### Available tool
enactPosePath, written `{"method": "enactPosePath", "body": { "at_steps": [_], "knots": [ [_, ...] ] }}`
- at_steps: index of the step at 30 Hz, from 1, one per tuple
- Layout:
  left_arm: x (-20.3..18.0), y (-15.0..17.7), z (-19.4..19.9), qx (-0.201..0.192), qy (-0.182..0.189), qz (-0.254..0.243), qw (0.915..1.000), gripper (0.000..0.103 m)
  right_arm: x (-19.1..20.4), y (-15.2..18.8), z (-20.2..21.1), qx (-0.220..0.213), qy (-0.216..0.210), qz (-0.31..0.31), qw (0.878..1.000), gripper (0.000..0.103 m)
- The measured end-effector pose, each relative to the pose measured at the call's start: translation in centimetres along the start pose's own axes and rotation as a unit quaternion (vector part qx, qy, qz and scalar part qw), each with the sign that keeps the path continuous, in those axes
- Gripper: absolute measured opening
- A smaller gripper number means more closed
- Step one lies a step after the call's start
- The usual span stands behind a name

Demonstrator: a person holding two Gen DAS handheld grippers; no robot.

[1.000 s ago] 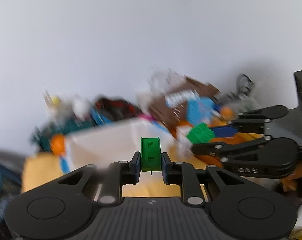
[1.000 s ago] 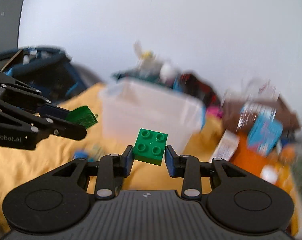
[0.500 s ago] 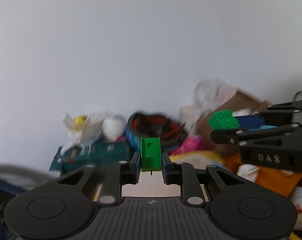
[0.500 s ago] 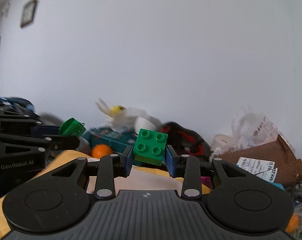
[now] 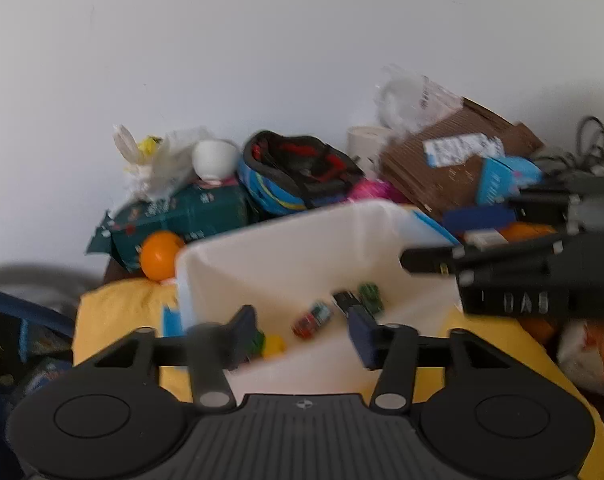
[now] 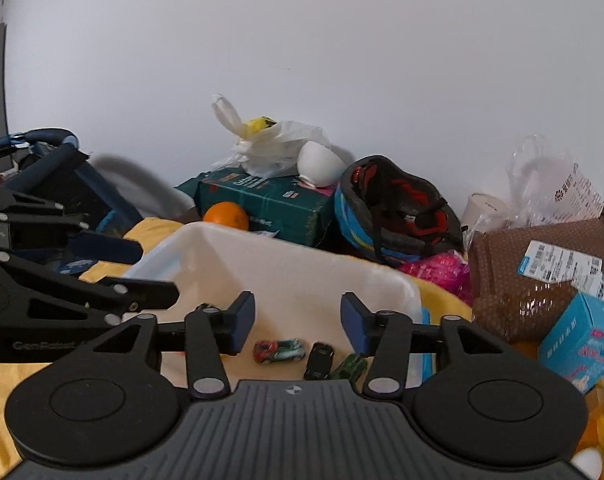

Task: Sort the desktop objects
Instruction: 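Carry both green bricks over the white bin and open both tools, then move both open tools back over the toy pile, then grasp the orange brick with the right tool while the left tool grasps the green frog block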

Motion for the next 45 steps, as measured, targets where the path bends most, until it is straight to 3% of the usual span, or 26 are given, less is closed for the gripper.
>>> {"method": "enactPosePath", "body": {
  "at_steps": [4,7,12,16,20,25,29,36,38,40,45],
  "knots": [
    [-2.1,3.6,0.9,0.031,0.023,-0.030,0.9988,0.061,0.1,0.7,1.9,-0.005,-0.013,-0.001,1.000,0.056],
    [-3.5,5.6,2.0,0.033,0.032,-0.040,0.9981,0.061,0.1,1.5,3.5,-0.014,-0.002,0.026,1.000,0.058],
    [-6.7,9.0,2.5,0.050,0.047,-0.074,0.9950,0.061,0.1,3.1,6.2,-0.012,-0.010,0.018,1.000,0.059],
    [-9.2,10.9,3.3,0.056,0.076,-0.064,0.9934,0.061,0.5,5.6,7.7,-0.004,-0.003,0.026,1.000,0.060],
    [-10.9,13.2,3.6,0.064,0.079,-0.057,0.9932,0.061,1.0,9.3,8.7,0.026,-0.013,0.005,1.000,0.061],
    [-12.3,16.9,3.4,0.103,0.089,-0.037,0.9900,0.061,1.5,14.5,9.6,0.064,-0.021,0.002,0.998,0.059],
    [-14.2,18.5,3.7,0.113,0.113,-0.065,0.9850,0.061,1.5,18.9,9.5,0.121,-0.012,0.007,0.993,0.045],
    [-17.2,19.3,0.7,0.141,0.150,-0.092,0.9743,0.060,0.4,23.5,9.9,0.169,0.000,-0.002,0.986,0.045],
    [-17.5,19.6,-0.7,0.156,0.144,-0.087,0.9733,0.054,-0.2,23.9,10.0,0.172,0.006,-0.014,0.985,0.045],
    [-17.5,20.0,-2.2,0.167,0.133,-0.088,0.9729,0.027,-0.7,23.9,10.1,0.169,0.013,-0.021,0.985,0.045],
    [-16.8,20.2,-1.4,0.166,0.119,-0.098,0.9741,0.027,-0.4,23.5,9.9,0.156,0.027,0.003,0.987,0.048]
  ]
}}
Point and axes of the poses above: each gripper's, at about its wrist camera, not at the fingertips, and z roughly against the way its jaws point, x to its left, y to its underside, the point moved 10 cm from there along -z, roughly the way its jaws point, and after that the axes turned 7 degrees about y, right-handed, at the moved point
